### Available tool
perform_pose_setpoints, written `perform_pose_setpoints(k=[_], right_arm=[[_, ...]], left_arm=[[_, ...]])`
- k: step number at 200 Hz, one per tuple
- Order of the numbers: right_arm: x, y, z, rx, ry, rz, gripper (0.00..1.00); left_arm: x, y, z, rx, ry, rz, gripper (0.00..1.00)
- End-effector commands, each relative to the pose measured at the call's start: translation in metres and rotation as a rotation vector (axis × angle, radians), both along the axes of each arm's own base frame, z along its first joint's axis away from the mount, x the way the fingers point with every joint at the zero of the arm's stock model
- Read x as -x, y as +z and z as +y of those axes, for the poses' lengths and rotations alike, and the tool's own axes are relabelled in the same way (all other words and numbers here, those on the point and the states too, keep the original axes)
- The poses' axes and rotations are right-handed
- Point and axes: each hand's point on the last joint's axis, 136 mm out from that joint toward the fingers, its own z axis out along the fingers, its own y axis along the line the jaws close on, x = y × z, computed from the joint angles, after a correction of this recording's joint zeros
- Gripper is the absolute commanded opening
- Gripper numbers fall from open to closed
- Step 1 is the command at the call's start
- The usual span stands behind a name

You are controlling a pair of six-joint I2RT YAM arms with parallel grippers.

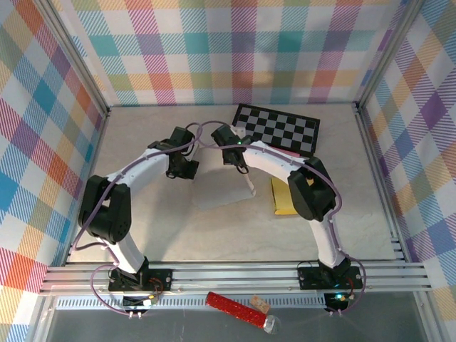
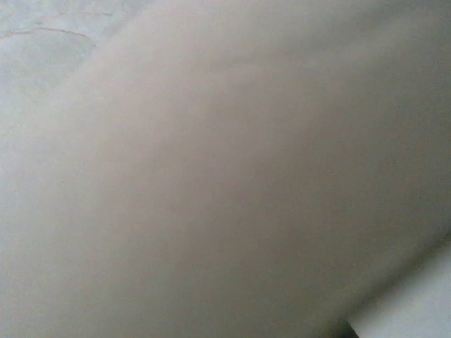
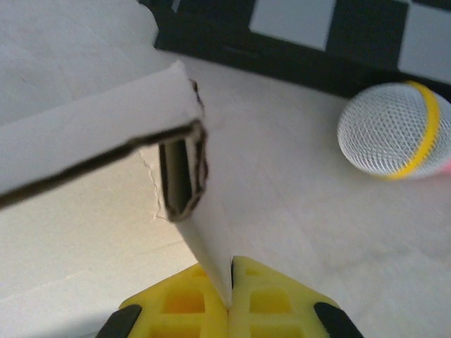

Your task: Fold the paper box

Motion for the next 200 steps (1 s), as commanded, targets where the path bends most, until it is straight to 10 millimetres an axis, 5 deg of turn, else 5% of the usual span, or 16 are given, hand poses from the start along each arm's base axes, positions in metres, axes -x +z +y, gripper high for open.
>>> perform_pose_setpoints(k=[1,64,96,117,200], right_arm=[[0.033,-0.001,-0.022,0.03,-0.107,0.131,0.0],[0.083,-0.011,-0.039,0.004,-0.072,0.289,0.0],[0.073,-0.013,-0.021,-0.094,0.033,0.222,0.0],[0.065,-0.014,-0.013,-0.118,0.072,0.222,0.09],[0.054,-0.031,-0.01,-0.229,0.144,0.246,0.22]], left_arm=[[0.015,-0.007,-0.004,0.003,0.011,0.128,0.0],[0.041,0.001,-0.01,0.042,0.05,0.304,0.0],[0.048,-0.006,-0.014,0.056,0.017,0.316,0.0],[0.047,-0.011,-0.015,0.014,-0.018,0.329,0.0],[0.043,-0.016,-0.012,-0.032,-0.048,0.317,0.0]])
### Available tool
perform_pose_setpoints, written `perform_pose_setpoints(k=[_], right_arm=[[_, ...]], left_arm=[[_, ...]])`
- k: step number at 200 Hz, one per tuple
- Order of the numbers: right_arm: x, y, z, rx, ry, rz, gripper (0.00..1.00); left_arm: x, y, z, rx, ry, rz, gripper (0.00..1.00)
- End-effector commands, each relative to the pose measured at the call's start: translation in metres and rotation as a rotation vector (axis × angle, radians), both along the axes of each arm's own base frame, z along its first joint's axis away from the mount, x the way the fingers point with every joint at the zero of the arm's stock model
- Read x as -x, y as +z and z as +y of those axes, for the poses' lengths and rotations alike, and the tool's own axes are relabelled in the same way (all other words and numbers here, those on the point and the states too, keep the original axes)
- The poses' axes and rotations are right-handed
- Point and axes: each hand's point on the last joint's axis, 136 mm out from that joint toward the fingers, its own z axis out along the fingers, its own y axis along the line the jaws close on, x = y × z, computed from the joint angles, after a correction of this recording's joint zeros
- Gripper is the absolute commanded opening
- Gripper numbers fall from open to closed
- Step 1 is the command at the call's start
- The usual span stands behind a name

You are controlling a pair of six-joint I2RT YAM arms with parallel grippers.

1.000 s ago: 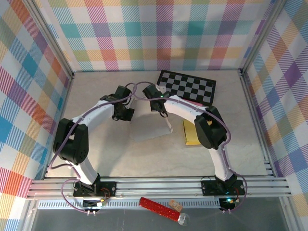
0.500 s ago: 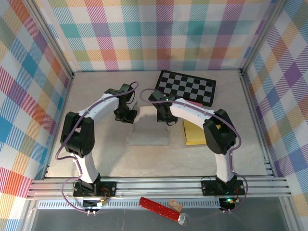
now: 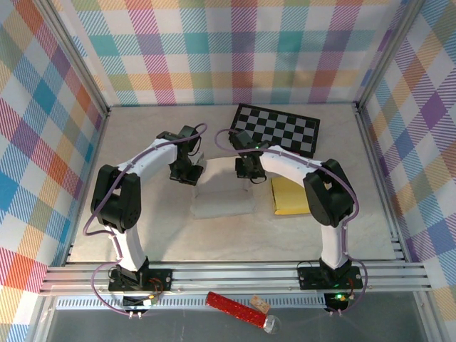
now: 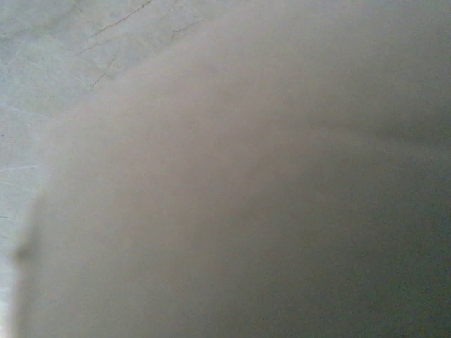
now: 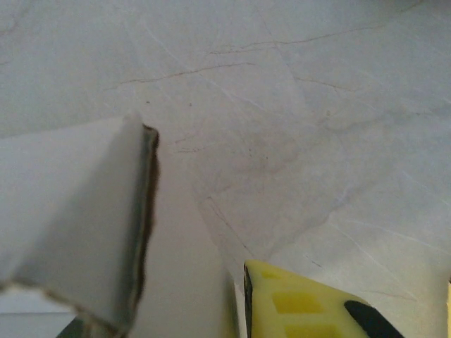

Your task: Fold the paper box

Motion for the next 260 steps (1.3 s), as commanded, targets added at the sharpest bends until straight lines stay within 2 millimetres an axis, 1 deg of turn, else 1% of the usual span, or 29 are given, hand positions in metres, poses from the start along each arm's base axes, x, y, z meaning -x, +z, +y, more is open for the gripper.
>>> perform_pose_setpoints(k=[1,42,73,93,118,153,168,190,216,241,260], right_arm=[[-0.005,0.001,0.01,-0.053,0.048,-0.014,0.22],[-0.008,-0.002,0.009,-0.057,0.053,-0.006,0.21],[-0.008,-0.009,0.0,-0.01,0.023,0.007,0.18],[-0.006,-0.014,-0.011,0.063,-0.01,0.023,0.15],[-0.007,-0.012,-0.022,0.157,-0.033,0.014,0.09],[-0.003,-0.008,-0.022,0.265,-0.057,0.012,0.04],[0.002,-0.005,-0.025,0.343,-0.083,0.016,0.0],[0.009,-0.006,-0.033,0.427,-0.134,0.036,0.0],[0.01,-0.002,-0.041,0.514,-0.169,0.049,0.0],[0.007,0.0,-0.035,0.508,-0.162,0.057,0.0],[0.005,0.001,-0.022,0.429,-0.131,0.047,0.0]], left_arm=[[0.003,-0.005,0.001,-0.032,-0.032,0.02,0.0],[0.003,-0.003,0.0,-0.029,-0.031,0.017,0.0],[0.001,-0.003,0.0,-0.029,-0.026,0.013,0.0],[0.001,-0.003,-0.001,-0.026,-0.016,0.016,0.0],[0.0,-0.002,-0.002,-0.025,0.003,0.012,0.0],[-0.002,-0.001,-0.005,-0.015,0.023,0.004,0.0],[-0.003,-0.002,-0.005,-0.015,0.034,0.003,0.0],[-0.003,-0.003,-0.005,-0.014,0.045,0.007,0.0],[-0.004,-0.003,-0.006,-0.008,0.056,0.005,0.0],[-0.005,-0.002,-0.007,0.0,0.06,0.001,0.0],[-0.006,-0.001,-0.008,0.004,0.059,0.0,0.0]])
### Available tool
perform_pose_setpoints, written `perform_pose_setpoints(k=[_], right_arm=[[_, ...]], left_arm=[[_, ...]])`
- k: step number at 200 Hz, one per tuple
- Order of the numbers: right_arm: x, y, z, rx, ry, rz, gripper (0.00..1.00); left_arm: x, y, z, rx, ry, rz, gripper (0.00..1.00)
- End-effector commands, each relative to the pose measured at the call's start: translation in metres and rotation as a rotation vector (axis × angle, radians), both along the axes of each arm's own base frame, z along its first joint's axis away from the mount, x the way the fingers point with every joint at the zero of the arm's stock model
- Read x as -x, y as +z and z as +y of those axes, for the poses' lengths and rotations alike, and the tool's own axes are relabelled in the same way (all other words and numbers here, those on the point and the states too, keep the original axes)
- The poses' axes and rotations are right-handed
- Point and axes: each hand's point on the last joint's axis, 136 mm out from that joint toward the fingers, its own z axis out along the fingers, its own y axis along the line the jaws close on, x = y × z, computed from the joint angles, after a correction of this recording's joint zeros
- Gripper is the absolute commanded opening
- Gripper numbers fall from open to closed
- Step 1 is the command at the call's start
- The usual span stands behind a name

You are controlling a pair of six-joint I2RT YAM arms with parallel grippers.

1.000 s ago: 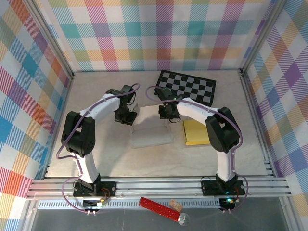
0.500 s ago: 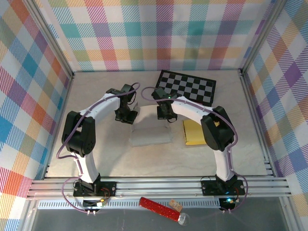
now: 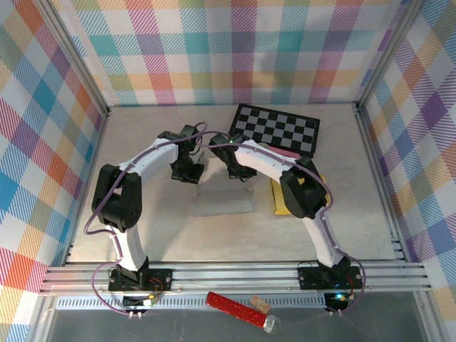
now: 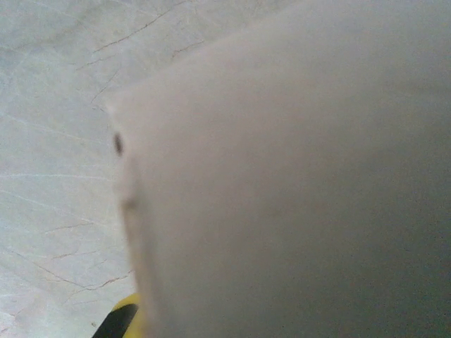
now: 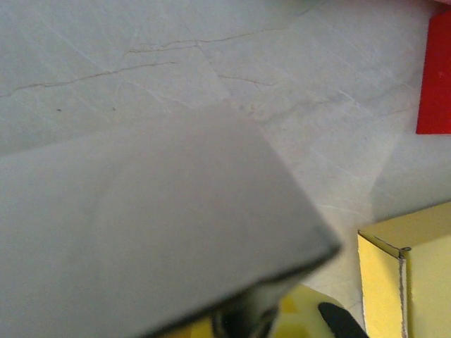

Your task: Fold the paper box

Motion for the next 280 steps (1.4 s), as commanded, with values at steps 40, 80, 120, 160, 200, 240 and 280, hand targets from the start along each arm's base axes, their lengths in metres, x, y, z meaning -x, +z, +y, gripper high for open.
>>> perform_pose_setpoints(k=[40,80,120,160,200,240,280], right_arm=[[0.0,0.027,0.018,-0.248,0.1,-0.03,0.02],[-0.004,0.04,0.02,-0.372,0.157,-0.063,0.28],[-0.007,0.024,0.012,-0.379,0.151,-0.022,0.35],[0.0,0.014,0.004,-0.356,0.137,0.002,0.37],[0.001,-0.001,-0.003,-0.311,0.119,0.016,0.3],[-0.007,-0.004,-0.012,-0.246,0.066,-0.007,0.04],[0.001,-0.005,-0.011,-0.227,0.062,0.031,0.0]], left_arm=[[0.001,-0.002,-0.004,-0.008,-0.004,0.015,0.0],[0.002,-0.004,-0.004,-0.009,-0.014,0.023,0.0],[0.001,-0.005,-0.004,-0.013,-0.023,0.026,0.0],[-0.001,-0.004,-0.004,-0.013,-0.023,0.025,0.0],[-0.002,-0.004,-0.005,-0.009,-0.021,0.027,0.0],[-0.002,-0.005,-0.008,0.001,-0.014,0.028,0.0],[-0.007,-0.01,-0.014,0.04,0.029,0.008,0.09]])
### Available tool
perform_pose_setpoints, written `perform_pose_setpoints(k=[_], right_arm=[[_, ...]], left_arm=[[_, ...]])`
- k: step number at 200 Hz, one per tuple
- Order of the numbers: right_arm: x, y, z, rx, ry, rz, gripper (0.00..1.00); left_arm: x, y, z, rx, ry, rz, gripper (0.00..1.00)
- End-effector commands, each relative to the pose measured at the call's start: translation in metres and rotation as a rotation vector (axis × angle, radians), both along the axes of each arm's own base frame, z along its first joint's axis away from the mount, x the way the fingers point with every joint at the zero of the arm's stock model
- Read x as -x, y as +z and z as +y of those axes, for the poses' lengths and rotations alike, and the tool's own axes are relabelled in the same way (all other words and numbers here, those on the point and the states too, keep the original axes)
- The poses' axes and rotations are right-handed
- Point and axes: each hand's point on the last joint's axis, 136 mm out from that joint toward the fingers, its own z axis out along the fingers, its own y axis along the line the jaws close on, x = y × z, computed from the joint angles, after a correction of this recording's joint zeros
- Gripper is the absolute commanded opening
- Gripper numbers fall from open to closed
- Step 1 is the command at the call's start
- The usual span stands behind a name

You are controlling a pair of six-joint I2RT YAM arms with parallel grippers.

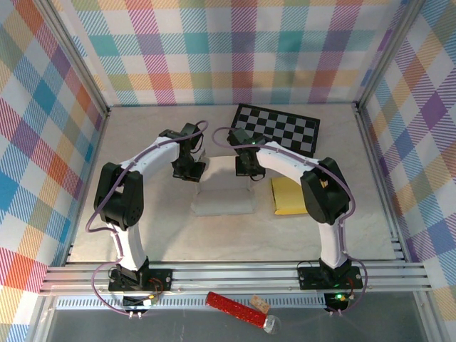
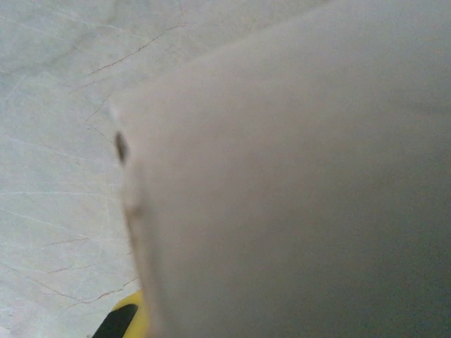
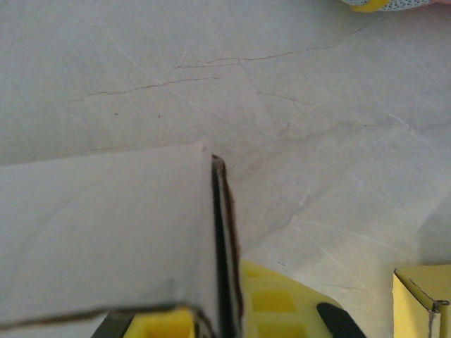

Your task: Fold the paper box

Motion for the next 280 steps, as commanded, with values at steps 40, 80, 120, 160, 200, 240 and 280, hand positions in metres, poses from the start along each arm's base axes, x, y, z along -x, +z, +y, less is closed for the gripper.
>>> perform_pose_setpoints(k=[40,80,120,160,200,240,280], right_arm=[[0.014,-0.014,-0.006,0.03,-0.011,0.081,0.0],[0.017,-0.016,-0.004,0.016,0.011,0.086,0.0],[0.018,-0.019,0.0,0.007,0.035,0.103,0.0],[0.021,-0.025,0.001,0.005,0.054,0.125,0.0],[0.021,-0.027,0.004,0.004,0.065,0.141,0.0],[0.019,-0.027,0.005,0.005,0.065,0.147,0.0],[0.018,-0.028,0.007,0.003,0.067,0.151,0.0]], left_arm=[[-0.007,-0.017,-0.014,0.074,0.065,-0.032,0.2],[-0.024,-0.012,-0.017,0.105,0.091,-0.118,0.21],[-0.037,-0.005,-0.017,0.118,0.085,-0.191,0.22],[-0.048,0.005,-0.016,0.162,0.084,-0.253,0.26],[-0.057,0.012,-0.017,0.202,0.081,-0.282,0.29],[-0.055,0.002,-0.015,0.204,0.078,-0.242,0.16],[-0.053,-0.008,-0.014,0.186,0.082,-0.226,0.17]])
